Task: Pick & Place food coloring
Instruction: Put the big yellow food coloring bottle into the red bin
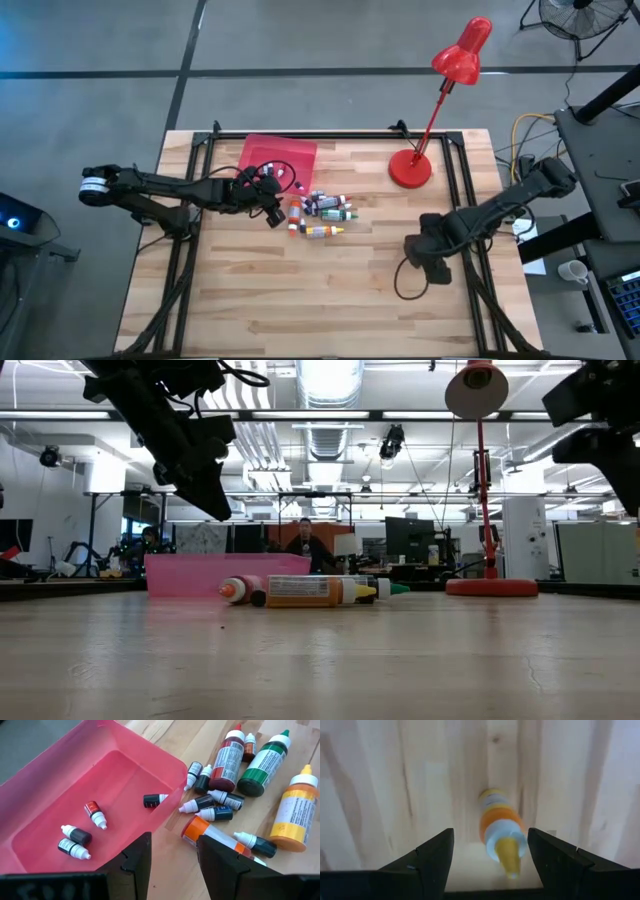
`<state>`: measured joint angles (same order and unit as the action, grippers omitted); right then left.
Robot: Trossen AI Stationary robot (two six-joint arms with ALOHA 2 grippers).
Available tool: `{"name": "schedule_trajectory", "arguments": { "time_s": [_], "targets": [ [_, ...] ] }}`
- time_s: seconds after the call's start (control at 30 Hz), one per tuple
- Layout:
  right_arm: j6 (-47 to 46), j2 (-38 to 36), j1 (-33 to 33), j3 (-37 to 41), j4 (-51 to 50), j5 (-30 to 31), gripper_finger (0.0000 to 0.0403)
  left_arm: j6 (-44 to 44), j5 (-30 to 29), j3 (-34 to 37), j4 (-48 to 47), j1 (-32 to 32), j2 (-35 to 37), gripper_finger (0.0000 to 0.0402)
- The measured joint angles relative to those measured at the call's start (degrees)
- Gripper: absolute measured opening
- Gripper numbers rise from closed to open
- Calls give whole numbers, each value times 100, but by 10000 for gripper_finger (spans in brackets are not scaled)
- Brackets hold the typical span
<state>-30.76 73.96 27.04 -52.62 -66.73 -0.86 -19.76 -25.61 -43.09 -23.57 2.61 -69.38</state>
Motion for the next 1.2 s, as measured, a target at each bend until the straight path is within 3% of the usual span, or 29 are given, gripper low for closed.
{"name": "schedule_trajectory", "arguments": {
  "time_s": [0.13, 0.47, 0.8, 1.2],
  "targets": [
    [-389, -1, 162, -59, 0, 387, 246, 45, 1, 2, 2, 0, 0, 131],
    [-512, 19, 247, -50, -213, 401, 246, 45, 1, 4, 2, 0, 0, 131],
    [-494, 19, 247, -2, -180, 408, 211, 17, 1, 4, 1, 0, 0, 131],
    [-527, 19, 245, 125, -125, 390, 209, 12, 1, 4, 0, 0, 0, 131]
  ]
}}
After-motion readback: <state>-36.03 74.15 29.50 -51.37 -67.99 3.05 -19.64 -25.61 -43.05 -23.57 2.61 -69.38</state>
